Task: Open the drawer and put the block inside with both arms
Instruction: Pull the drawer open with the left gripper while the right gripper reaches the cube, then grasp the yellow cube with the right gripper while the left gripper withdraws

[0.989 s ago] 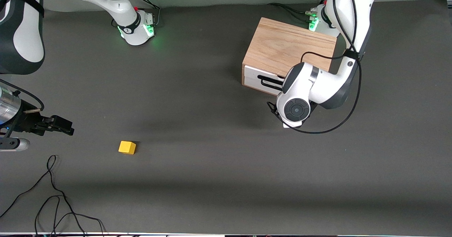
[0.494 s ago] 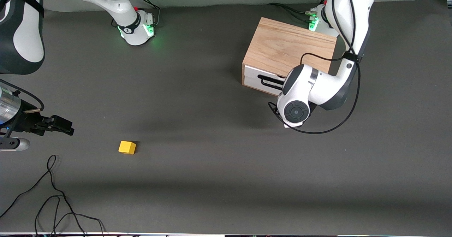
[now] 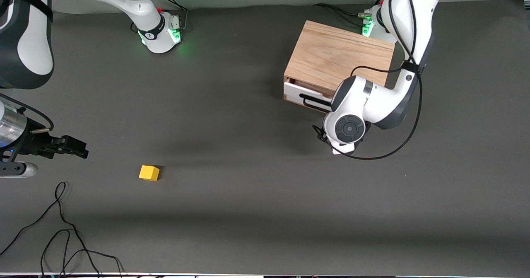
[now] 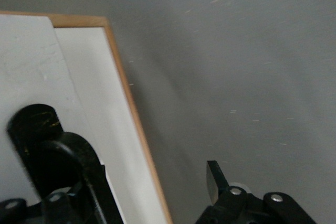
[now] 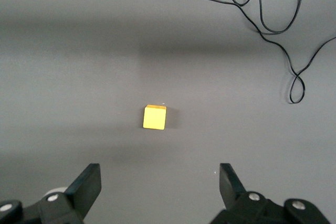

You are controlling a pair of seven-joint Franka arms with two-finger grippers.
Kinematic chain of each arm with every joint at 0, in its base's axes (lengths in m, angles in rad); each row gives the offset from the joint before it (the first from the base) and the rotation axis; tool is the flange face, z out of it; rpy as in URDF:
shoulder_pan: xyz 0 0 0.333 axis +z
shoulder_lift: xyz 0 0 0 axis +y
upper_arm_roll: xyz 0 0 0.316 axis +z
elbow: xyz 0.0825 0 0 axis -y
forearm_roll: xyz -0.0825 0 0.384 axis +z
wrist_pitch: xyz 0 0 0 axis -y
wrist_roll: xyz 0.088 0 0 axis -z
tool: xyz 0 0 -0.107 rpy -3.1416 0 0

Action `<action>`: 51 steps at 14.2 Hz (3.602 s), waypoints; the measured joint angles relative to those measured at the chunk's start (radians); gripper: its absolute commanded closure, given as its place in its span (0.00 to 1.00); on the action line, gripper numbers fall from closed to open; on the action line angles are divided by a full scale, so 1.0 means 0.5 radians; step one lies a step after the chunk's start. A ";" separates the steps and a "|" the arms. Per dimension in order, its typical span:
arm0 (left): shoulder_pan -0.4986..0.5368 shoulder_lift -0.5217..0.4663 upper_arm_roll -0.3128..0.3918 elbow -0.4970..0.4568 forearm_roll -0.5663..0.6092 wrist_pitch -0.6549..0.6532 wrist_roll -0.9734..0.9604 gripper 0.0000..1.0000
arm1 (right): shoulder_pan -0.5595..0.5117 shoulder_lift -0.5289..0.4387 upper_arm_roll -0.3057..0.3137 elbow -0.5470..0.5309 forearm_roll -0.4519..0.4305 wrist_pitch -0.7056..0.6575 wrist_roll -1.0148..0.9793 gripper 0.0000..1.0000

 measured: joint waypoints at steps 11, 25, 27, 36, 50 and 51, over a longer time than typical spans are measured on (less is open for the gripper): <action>-0.019 0.010 -0.035 0.095 0.207 0.198 0.009 0.01 | 0.000 0.351 0.006 -0.039 0.000 0.302 0.000 0.00; 0.064 -0.122 0.024 0.860 0.224 -1.028 0.464 0.01 | 0.016 0.499 0.019 -0.717 0.214 1.239 0.006 0.00; 0.118 -0.274 0.056 0.862 0.233 -1.149 0.906 0.01 | 0.065 0.515 0.020 -0.831 0.220 1.424 0.012 0.00; 0.501 -0.837 0.080 0.440 0.330 -0.792 2.343 0.01 | 0.119 0.567 0.022 -1.005 0.333 1.674 0.021 0.00; 0.494 -0.907 0.060 0.311 0.328 -0.608 2.392 0.00 | 0.243 0.534 0.024 -0.913 0.343 1.514 0.072 0.71; 0.496 -0.909 0.068 0.311 0.328 -0.608 2.408 0.00 | 0.259 0.496 0.024 -0.834 0.344 1.346 0.121 0.71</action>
